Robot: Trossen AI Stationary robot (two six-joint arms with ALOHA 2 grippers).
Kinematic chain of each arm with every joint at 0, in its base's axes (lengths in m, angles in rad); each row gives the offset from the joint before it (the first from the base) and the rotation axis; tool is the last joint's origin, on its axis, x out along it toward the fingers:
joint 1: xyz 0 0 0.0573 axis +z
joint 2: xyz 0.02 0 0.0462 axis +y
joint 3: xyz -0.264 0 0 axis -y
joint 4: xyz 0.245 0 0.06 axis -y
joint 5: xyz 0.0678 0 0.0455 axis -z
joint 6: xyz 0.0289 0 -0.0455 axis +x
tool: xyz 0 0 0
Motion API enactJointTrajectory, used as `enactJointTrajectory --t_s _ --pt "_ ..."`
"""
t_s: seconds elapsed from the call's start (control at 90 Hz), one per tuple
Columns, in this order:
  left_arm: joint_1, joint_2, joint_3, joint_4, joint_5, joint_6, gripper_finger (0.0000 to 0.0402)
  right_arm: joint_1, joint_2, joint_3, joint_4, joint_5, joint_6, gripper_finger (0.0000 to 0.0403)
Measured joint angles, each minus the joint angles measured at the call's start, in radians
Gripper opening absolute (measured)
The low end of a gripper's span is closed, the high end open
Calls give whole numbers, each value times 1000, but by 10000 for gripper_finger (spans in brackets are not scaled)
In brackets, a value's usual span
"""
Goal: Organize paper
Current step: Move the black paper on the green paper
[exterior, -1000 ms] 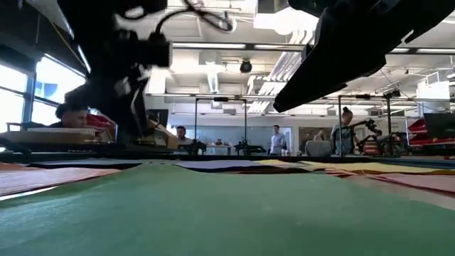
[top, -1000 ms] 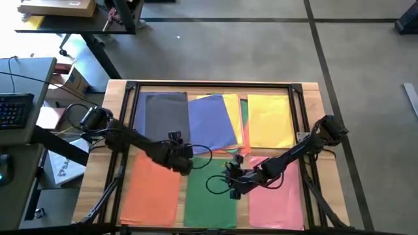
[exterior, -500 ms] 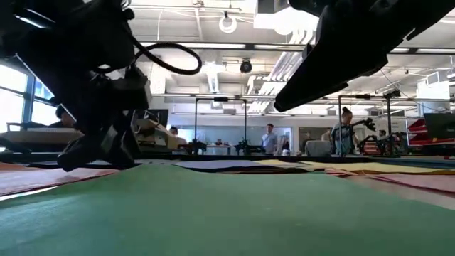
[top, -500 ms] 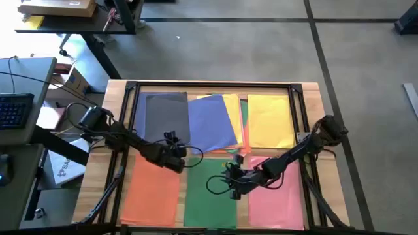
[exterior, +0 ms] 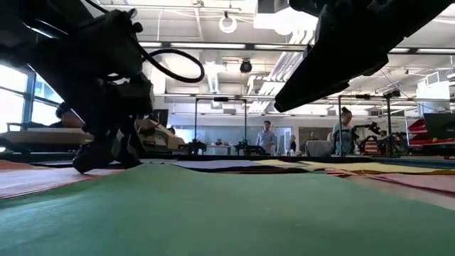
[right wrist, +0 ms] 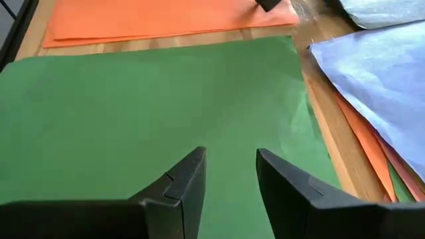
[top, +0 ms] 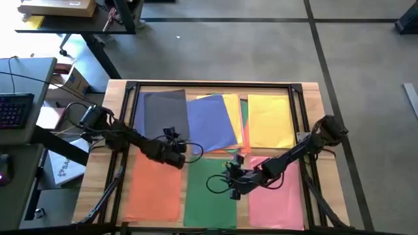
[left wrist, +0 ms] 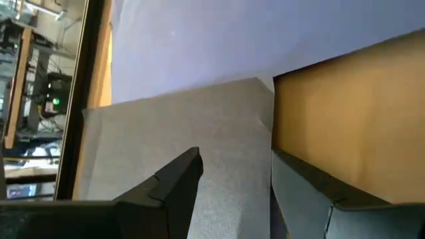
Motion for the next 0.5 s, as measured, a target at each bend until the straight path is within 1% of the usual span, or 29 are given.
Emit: enactJointTrajectory --t_s 0.122,0.244,0.344,0.444,0.5 --pt "25 0 0 3 8 0 155 0 0 0 0 0 1 119" --pt "53 0 0 5 22 0 124 0 0 0 0 0 1 119" --pt "78 0 0 5 21 0 81 0 0 0 0 0 0 119" --pt "91 1 0 5 29 0 24 0 0 0 0 0 0 119" --pt "93 1 0 5 36 0 8 0 0 0 0 -1 0 119"
